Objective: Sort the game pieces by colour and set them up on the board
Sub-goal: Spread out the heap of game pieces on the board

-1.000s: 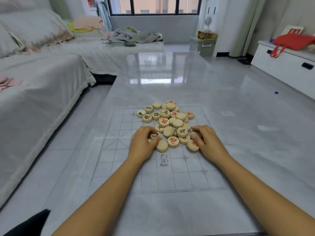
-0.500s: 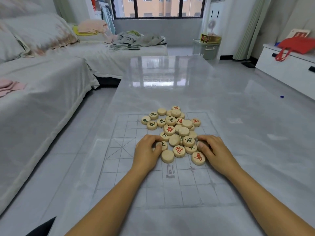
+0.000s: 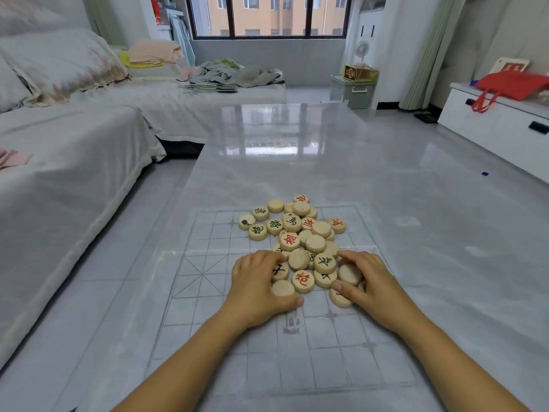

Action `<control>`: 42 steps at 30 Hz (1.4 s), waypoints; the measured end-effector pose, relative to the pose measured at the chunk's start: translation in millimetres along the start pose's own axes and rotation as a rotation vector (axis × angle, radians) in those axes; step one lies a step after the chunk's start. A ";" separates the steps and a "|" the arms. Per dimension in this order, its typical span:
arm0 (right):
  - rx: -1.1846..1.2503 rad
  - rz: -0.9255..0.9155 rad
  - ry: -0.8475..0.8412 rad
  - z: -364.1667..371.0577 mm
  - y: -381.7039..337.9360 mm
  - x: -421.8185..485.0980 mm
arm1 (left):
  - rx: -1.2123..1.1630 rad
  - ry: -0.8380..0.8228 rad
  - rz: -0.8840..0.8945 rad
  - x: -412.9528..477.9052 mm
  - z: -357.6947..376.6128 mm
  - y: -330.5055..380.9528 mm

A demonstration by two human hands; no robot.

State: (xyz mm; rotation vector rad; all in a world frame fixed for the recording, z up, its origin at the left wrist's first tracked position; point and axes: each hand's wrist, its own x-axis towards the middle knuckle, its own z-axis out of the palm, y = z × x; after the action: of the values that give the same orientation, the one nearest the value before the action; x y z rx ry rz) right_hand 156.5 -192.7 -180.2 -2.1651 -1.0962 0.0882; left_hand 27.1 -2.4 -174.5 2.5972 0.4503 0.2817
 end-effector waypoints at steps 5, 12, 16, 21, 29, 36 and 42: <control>0.001 0.031 0.119 1.6 1.4 0.7 | -0.033 0.152 0.019 2.5 -0.1 -4.3; 0.100 0.119 0.144 0.1 2.4 0.4 | -0.021 0.174 0.007 -0.2 0.3 -3.2; 0.339 0.191 0.191 -3.6 2.6 2.3 | -0.147 0.181 -0.022 -2.5 -0.4 -3.7; 0.006 0.077 0.066 0.9 4.3 0.7 | 0.054 0.088 0.140 -3.8 3.9 -0.5; 0.042 0.200 0.166 -1.8 -1.9 -0.7 | -0.395 0.333 -0.118 -7.7 -4.3 -2.6; -0.160 -0.133 0.083 -2.1 -15.7 -8.5 | -0.543 0.465 -0.271 -4.5 -10.4 -8.7; 0.106 0.080 0.181 -14.4 -14.3 -8.2 | -0.367 0.257 -0.140 -9.1 -8.7 -5.6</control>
State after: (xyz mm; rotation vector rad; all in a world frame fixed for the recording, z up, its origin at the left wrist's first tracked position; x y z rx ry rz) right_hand 146.6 -201.0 -162.5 -2.0768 -0.8837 -0.0131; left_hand 14.9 2.6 -170.9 2.1689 0.6047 0.5938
